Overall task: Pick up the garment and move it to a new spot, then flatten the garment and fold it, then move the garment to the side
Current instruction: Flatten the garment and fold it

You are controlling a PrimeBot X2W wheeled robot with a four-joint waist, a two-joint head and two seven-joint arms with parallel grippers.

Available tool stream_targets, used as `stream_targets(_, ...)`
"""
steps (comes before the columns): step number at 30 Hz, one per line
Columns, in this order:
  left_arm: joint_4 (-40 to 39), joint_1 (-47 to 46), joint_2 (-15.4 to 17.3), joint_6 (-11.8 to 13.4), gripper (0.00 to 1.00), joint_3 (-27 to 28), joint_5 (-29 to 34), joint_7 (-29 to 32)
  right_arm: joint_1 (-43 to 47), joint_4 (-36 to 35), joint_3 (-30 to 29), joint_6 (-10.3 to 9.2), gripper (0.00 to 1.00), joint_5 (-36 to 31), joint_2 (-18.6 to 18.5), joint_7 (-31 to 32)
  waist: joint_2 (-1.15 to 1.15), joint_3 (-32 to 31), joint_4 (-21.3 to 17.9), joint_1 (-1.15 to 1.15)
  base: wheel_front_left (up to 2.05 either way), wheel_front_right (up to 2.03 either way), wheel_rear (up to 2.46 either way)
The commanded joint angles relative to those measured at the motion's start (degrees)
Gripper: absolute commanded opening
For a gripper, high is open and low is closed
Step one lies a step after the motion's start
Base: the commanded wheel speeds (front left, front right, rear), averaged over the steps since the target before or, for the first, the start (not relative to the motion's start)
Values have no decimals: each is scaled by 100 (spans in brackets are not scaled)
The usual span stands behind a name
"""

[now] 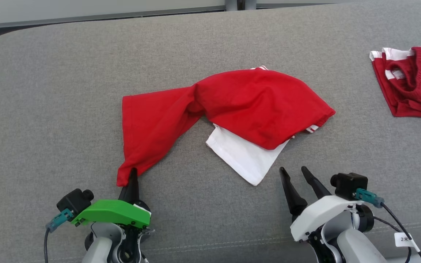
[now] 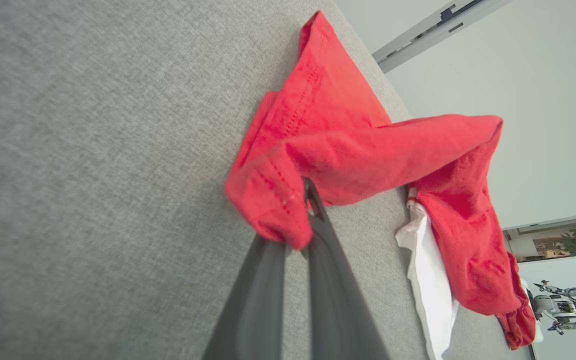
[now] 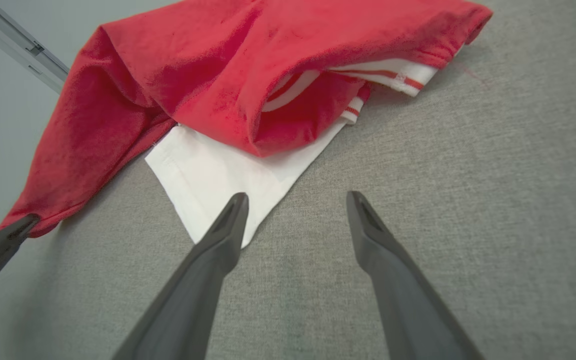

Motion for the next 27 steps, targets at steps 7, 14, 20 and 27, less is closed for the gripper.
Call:
stream_targets(7, -8, -248, 17, -80, 0, -180, 258, -207, -554, 945, 575, -2, 100, 859, -21, -210, 0, 209, 205, 0, 0, 0, 0)
stream_targets(14, -233, -219, 29, -102, 0, -305, 422, -293, -929, 1753, 1091, -5, 100, 1394, -7, -241, 0, 287, 388, 0, 0, 0, 0)
stream_targets(20, -402, -105, 38, -43, 0, -407, 534, -317, -1191, 2236, 1401, -6, 100, 1712, 3, -349, 0, 287, 493, 0, 0, 0, 0)
stream_targets(27, -563, -16, 72, 22, 0, -456, 589, -294, -1467, 2792, 1744, -6, 12, 2101, 8, -611, 0, 208, 536, 0, 0, 0, 0)
